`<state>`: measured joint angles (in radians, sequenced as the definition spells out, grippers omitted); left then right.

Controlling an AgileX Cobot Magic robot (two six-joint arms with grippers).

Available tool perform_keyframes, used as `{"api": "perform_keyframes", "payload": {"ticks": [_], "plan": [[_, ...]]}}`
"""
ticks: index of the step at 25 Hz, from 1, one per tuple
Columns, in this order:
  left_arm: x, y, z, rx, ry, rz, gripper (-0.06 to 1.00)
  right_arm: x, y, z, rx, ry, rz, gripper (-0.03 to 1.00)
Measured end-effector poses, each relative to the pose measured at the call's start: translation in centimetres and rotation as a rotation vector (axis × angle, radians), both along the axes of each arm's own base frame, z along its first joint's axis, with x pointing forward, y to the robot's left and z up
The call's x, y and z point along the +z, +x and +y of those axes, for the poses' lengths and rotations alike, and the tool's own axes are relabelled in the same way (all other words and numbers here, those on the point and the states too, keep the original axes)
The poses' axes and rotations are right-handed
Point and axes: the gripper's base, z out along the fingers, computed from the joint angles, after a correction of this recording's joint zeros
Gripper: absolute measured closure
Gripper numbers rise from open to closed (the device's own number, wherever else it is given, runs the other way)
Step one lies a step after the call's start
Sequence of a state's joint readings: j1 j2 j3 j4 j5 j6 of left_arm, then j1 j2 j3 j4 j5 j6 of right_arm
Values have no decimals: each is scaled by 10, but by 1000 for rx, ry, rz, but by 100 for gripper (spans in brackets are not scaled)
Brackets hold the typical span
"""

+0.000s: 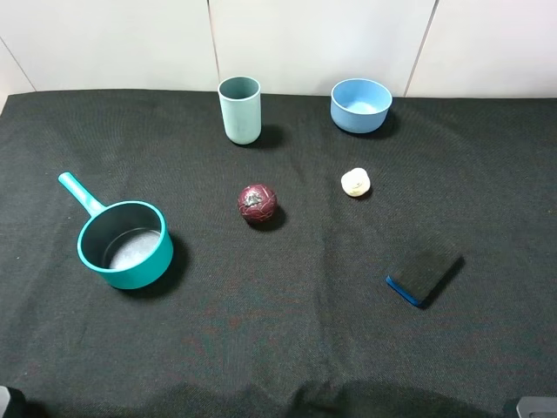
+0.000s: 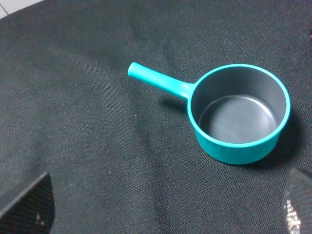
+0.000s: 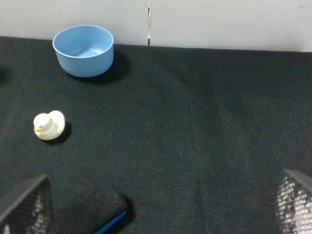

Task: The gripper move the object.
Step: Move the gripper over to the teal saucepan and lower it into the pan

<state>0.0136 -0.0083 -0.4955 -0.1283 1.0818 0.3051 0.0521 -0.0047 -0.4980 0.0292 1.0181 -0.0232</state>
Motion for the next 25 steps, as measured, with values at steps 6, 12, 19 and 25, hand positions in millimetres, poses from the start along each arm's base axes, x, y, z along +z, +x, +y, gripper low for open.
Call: {"api": "perform_keyframes", "payload": {"ticks": [6, 12, 19, 25], "plan": [[0, 0, 0, 0, 0, 0, -5, 0, 0, 0, 0, 0, 0, 27], [0, 0, 0, 0, 0, 0, -5, 0, 0, 0, 0, 0, 0, 27], [0, 0, 0, 0, 0, 0, -5, 0, 0, 0, 0, 0, 0, 27], [0, 0, 0, 0, 0, 0, -5, 0, 0, 0, 1, 1, 0, 27]]}}
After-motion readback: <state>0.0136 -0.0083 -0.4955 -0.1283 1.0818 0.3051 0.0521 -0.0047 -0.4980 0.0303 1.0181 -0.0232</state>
